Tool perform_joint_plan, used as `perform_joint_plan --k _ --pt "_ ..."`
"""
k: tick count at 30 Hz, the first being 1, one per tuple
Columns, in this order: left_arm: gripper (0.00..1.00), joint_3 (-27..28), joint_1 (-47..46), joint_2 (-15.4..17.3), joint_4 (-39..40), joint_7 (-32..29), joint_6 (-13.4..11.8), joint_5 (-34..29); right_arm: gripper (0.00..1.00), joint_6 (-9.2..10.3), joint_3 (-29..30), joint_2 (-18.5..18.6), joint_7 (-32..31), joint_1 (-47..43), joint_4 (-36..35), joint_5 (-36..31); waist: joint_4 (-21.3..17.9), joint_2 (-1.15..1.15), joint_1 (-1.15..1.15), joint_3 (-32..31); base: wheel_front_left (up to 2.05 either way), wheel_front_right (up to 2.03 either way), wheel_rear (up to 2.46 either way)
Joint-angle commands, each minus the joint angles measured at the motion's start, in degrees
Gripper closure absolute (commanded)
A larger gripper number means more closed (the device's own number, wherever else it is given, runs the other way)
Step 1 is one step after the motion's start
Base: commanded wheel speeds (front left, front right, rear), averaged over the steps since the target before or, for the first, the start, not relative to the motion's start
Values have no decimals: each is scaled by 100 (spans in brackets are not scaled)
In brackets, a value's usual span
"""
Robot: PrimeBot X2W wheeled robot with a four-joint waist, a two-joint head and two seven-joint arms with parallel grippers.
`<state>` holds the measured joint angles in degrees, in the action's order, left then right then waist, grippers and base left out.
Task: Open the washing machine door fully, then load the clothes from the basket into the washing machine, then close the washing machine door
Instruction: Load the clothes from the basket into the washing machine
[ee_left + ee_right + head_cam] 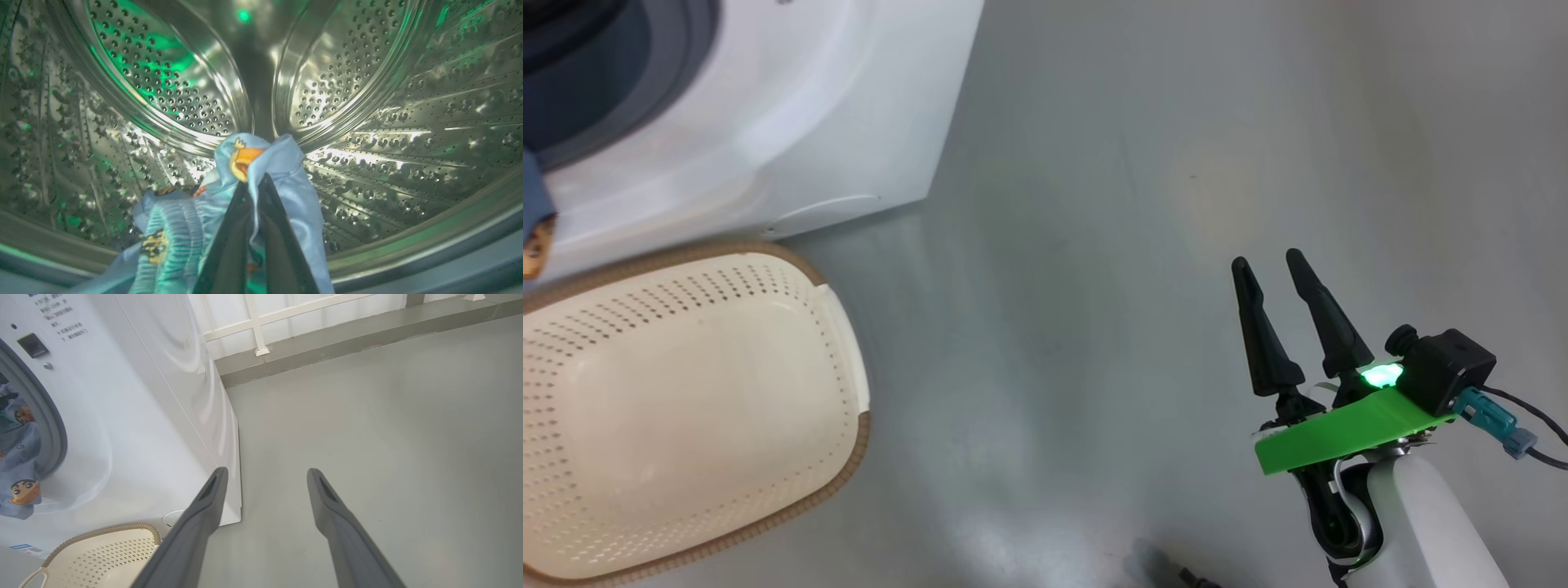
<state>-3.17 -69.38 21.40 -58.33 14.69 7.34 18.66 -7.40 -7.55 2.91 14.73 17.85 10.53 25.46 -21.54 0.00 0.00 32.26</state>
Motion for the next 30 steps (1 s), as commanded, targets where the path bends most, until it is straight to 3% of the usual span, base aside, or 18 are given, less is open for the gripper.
perform_joint_plan --k 1,11,15,17,19,20,21,24,30 --pt "100 36 -159 324 186 30 14 -85 0 -9 -139 -2 27 29 -141 58 -86 0 0 92 0 0 0" --pt "100 629 -362 416 2310 30 4 -687 0 -9 -218 -2 27 126 -214 218 -192 0 0 339 0 0 0" --pt "100 753 -132 390 2195 30 8 -832 0 -9 -259 -2 27 165 -221 275 -212 0 0 374 0 0 0" --pt "98 788 -40 351 1761 30 10 -808 0 -9 -275 -2 27 159 -219 289 -205 0 0 368 0 0 0" --pt "58 710 -17 367 1234 30 11 -866 0 -9 -285 -2 27 144 -212 297 -193 0 0 354 0 0 0" --pt "18 656 -34 355 890 30 12 -864 0 -9 -288 -2 27 135 -205 299 -186 0 0 343 0 0 0" --pt "0 528 -81 369 630 30 12 -917 0 -9 -294 -2 27 127 -199 304 -177 0 0 335 0 0 0" --pt "0 251 -264 397 -46 0 13 -975 0 -9 -309 -3 27 112 -182 309 -147 0 0 301 0 0 0" --pt "0 55 -449 352 -490 26 13 -710 0 -9 -304 -3 27 129 -166 290 -71 0 0 232 0 0 0"
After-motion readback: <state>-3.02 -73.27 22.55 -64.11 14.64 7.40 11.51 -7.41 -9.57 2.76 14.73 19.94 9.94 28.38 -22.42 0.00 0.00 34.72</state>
